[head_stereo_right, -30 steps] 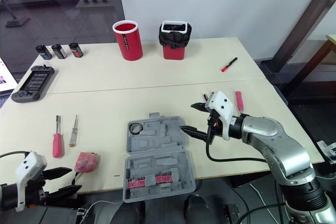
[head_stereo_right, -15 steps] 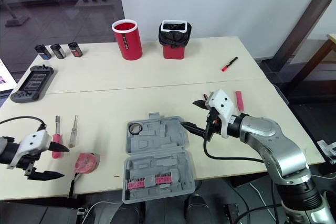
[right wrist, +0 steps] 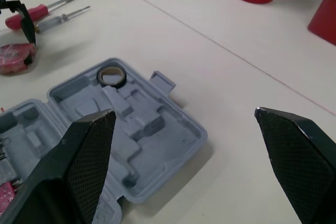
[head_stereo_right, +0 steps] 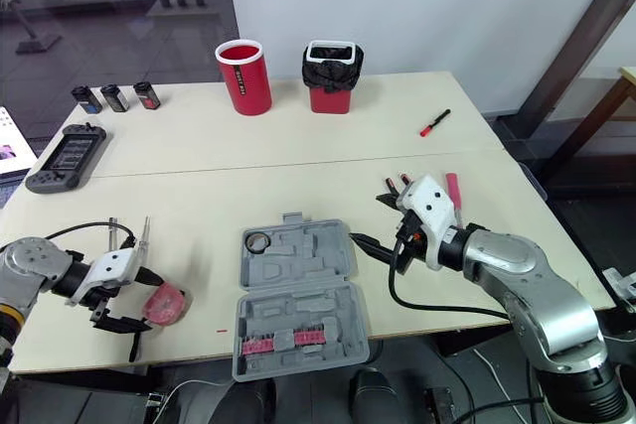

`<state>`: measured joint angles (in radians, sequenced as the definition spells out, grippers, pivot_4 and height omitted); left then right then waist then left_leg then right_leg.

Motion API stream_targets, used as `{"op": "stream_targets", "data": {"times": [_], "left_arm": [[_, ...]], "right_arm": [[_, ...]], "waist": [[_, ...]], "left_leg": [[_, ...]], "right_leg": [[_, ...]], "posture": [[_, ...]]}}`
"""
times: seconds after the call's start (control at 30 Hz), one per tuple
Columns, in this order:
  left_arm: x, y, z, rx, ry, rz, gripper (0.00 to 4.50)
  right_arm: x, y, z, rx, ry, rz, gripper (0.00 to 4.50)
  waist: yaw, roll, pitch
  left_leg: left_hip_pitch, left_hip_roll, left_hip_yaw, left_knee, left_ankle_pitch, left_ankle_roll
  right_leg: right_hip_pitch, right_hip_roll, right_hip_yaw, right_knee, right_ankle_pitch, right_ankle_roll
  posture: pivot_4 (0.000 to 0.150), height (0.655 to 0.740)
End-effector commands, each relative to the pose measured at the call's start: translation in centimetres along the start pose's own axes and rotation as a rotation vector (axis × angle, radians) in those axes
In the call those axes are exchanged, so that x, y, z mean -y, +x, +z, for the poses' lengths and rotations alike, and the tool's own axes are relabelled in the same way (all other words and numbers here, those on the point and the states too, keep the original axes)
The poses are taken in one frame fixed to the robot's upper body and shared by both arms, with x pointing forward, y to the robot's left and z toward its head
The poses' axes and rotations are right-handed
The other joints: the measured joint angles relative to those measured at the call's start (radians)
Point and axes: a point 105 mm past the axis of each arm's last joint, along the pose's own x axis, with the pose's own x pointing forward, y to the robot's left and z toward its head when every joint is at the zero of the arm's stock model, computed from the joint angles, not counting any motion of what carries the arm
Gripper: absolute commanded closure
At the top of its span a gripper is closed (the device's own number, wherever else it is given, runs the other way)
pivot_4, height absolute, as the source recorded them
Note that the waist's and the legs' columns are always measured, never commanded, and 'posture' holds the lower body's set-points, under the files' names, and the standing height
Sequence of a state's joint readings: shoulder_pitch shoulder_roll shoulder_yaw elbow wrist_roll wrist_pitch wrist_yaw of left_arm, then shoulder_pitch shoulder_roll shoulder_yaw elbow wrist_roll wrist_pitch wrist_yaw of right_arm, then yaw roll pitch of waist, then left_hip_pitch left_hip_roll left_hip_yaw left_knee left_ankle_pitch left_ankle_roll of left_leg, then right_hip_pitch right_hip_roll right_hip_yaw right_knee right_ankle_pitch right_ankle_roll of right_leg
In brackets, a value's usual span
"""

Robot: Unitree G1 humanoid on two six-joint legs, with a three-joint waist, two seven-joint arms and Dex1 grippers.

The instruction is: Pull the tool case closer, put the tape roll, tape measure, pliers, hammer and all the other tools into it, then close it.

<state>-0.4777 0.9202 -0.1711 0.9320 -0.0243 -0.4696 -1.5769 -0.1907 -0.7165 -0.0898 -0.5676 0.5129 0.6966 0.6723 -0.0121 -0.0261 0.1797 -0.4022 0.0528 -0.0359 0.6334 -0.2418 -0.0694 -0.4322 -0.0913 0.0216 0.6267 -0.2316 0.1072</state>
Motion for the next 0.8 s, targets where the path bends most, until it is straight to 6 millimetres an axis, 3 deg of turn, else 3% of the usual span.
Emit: {"op": "stream_targets", "data": {"times": [0.03,0.1,0.33,0.73,0.8], "left_arm": [[1.3,0.9,-1.6,-0.04,-0.061,-0.055,0.28],[1.5,1.0,-1.8,-0.044,-0.066,-0.065,0.84],[1.7,1.2,-1.8,-0.024,-0.074,-0.05,4.42],[1.6,0.0,-0.1,0.042,-0.03,-0.025,4.47],[2.2,-0.1,0.0,0.045,-0.036,-0.047,3.91]], "right_arm": [[0.2,-0.6,1.2,0.025,-0.04,-0.02,0.0],[0.3,-0.7,1.2,0.023,-0.04,-0.023,0.0],[0.4,-0.6,1.3,0.026,-0.042,-0.026,0.0],[0.8,-0.1,1.4,0.031,-0.042,-0.011,0.0],[0.8,-0.1,1.4,0.03,-0.043,-0.01,0.0]], "waist": [[0.0,0.0,0.0],[-0.002,0.0,0.0],[-0.006,0.0,0.0],[-0.004,0.0,0.0],[-0.004,0.0,0.0]], "left_leg": [[0.002,0.0,0.0,0.0,0.0,0.001],[0.008,0.0,0.0,-0.001,0.001,0.001],[0.011,0.0,0.001,-0.002,0.001,0.001],[0.01,0.0,0.001,-0.002,0.0,0.001],[0.01,0.0,0.001,-0.002,0.0,0.001]], "right_leg": [[0.001,0.0,0.0,0.001,0.0,0.0],[0.005,0.0,0.001,0.002,0.0,0.0],[0.006,0.0,0.002,0.002,-0.001,0.0],[0.006,0.001,0.003,0.002,-0.001,0.0],[0.005,0.001,0.003,0.002,-0.001,0.0]], "posture": [[0.15,0.7387],[0.15,0.7387],[0.15,0.7387],[0.15,0.7387],[0.15,0.7387]]}}
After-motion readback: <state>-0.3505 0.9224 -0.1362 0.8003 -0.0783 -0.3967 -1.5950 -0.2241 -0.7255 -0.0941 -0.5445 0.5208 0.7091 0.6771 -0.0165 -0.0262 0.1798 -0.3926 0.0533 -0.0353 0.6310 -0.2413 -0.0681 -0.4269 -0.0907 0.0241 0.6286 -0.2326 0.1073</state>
